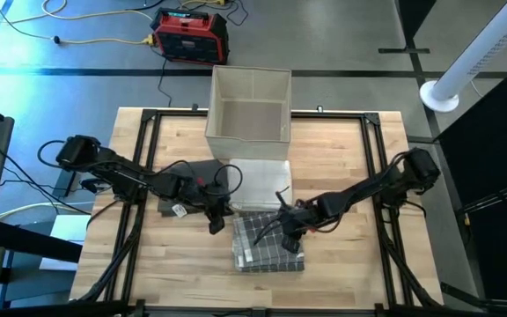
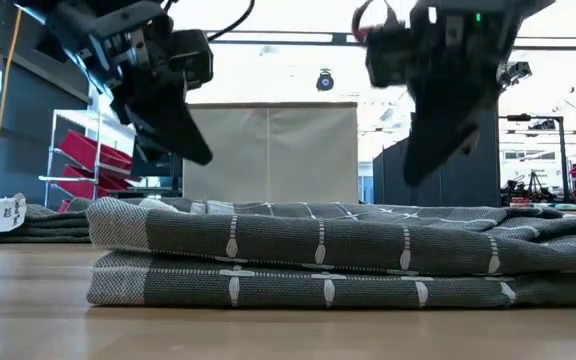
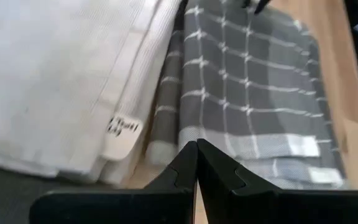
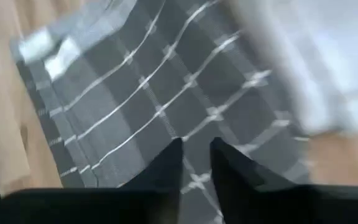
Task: Fold towel
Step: Move the folded gray squared to the middle left of the table
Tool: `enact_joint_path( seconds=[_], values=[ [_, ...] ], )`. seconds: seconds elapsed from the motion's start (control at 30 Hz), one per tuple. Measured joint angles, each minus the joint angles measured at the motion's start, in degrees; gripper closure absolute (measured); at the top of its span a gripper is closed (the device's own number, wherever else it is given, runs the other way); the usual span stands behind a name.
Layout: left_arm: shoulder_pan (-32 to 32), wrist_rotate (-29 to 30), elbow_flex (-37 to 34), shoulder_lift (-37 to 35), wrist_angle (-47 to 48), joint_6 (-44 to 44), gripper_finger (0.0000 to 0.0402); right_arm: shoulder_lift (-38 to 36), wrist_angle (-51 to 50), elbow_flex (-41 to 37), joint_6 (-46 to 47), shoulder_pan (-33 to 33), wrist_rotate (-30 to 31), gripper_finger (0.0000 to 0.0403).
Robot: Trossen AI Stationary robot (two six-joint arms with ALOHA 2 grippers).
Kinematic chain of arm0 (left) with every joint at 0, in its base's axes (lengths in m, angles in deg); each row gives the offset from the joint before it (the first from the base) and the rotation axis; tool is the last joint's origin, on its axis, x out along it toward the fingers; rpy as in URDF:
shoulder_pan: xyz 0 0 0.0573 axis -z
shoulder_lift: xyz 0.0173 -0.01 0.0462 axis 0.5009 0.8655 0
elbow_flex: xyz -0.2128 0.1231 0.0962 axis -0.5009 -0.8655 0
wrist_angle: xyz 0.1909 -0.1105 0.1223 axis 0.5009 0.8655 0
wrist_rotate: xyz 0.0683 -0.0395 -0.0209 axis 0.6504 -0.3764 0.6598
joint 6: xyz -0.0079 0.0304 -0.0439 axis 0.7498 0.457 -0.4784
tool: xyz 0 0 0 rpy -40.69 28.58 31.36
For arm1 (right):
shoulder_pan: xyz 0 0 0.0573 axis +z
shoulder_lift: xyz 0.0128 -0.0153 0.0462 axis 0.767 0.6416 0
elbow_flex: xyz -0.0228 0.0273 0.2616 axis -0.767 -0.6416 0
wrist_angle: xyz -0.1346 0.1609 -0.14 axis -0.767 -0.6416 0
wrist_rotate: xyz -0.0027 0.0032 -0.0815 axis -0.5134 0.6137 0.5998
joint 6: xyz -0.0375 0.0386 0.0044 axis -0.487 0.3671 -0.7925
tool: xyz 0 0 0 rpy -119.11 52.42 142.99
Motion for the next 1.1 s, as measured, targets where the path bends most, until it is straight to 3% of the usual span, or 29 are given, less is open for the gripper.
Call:
enact_joint_path(
  seconds=[0.17,0.37,0.83,0.97,1.1],
  values=[
    [-0.51,-0.3,0.0,0.61,3.63,-0.86,0.0401,-2.97,-13.25,-2.39,2.04,4.78,-5.19,0.0403],
    [0.76,-2.31,0.0,0.59,7.81,-2.35,0.0401,-9.97,-21.61,-10.86,9.17,9.47,-6.08,0.0403],
    [2.47,-1.03,0.02,0.57,9.31,-0.51,0.0401,-18.33,-22.28,-22.06,10.67,-6.94,4.16,0.0403],
    [2.38,-0.72,0.02,0.57,9.31,0.03,0.0401,-19.51,-23.67,-22.91,8.22,-13.07,11.04,0.0403],
    [2.3,-0.41,0.02,0.57,9.3,0.57,0.0401,-19.71,-24.49,-22.89,4.85,-17.83,12.0,0.0403]
  ],
)
